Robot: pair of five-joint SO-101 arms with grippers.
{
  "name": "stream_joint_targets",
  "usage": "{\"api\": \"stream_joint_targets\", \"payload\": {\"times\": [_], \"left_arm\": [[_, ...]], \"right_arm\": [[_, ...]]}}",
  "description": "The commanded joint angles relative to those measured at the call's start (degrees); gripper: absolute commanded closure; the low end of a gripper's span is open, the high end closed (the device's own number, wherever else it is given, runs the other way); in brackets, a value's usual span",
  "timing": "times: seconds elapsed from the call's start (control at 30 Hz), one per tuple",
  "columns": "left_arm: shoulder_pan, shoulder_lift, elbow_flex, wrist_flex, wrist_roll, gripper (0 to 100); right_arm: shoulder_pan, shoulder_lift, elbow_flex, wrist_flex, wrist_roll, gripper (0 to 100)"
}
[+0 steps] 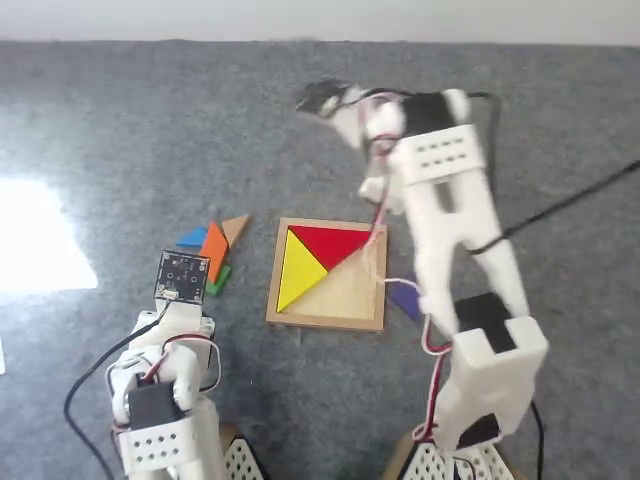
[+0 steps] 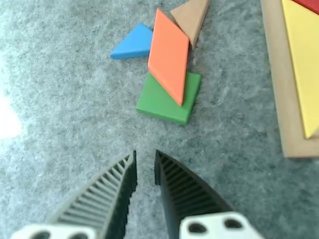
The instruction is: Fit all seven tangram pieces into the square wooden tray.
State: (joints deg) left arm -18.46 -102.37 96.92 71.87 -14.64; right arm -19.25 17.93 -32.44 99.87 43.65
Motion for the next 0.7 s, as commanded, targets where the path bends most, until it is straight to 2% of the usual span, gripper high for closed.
{"api": "stream_joint_targets", "payload": {"times": [0.0,0.07,0.17,0.4,0.67], "left_arm": [[0.1,-0.6,-0.5,0.3,-0.4,94],[0.1,-0.6,-0.5,0.3,-0.4,94],[0.1,-0.6,-0.5,0.3,-0.4,94],[0.1,-0.6,-0.5,0.3,-0.4,94],[0.1,-0.6,-0.5,0.3,-0.4,94]], "right_arm": [[4.2,-5.3,1.2,2.0,-1.6,78.2],[4.8,-6.7,5.3,1.5,-1.6,78.2],[5.8,-12.9,14.4,-6.0,-4.1,78.3],[6.4,-38.5,47.3,-22.1,-10.2,78.3],[18.8,-66.4,89.6,-37.3,-15.7,78.3]]}}
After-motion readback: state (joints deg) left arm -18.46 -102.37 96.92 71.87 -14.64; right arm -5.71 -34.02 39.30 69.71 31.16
